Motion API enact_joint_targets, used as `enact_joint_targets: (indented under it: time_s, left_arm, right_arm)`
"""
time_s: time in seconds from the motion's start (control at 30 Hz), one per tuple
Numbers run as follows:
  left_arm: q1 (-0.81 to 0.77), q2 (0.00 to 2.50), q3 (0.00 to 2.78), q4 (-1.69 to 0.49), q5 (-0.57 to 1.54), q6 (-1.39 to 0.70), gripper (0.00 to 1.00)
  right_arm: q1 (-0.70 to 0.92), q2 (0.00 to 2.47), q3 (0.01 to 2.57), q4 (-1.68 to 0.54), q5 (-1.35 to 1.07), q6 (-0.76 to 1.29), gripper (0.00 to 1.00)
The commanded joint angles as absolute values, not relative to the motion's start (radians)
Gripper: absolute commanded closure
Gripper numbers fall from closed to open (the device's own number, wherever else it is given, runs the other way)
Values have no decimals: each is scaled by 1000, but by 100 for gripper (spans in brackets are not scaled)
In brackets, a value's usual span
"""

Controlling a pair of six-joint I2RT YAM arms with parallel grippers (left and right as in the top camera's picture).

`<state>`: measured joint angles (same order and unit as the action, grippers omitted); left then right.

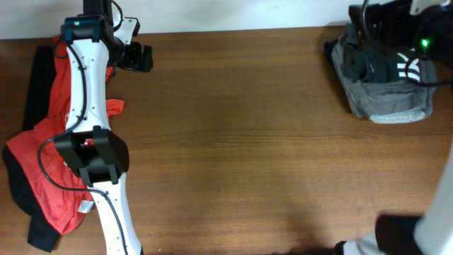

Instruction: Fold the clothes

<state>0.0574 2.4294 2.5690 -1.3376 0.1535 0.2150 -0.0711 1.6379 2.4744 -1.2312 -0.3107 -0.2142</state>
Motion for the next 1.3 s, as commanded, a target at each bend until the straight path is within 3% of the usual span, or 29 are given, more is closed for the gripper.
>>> enact_joint_targets:
  time_s: [0.0, 0.33, 0.73, 1.27]
  left_arm:
    - [55, 2439, 2568, -1336, 168, 202, 1]
    - [53, 2439, 2568, -1336, 168, 202, 1]
    - [53, 2439, 2568, -1335, 168, 202, 1]
    - [53, 2439, 2568, -1336, 168, 202, 1]
  right_arm:
    - [-66, 1479, 2228, -1114, -301, -240, 1]
    - [-68, 1023, 1325, -723, -305, -239, 1]
    - [-67, 542, 481, -232, -302, -229, 1]
    - [-66, 57, 61, -197, -279, -193, 1]
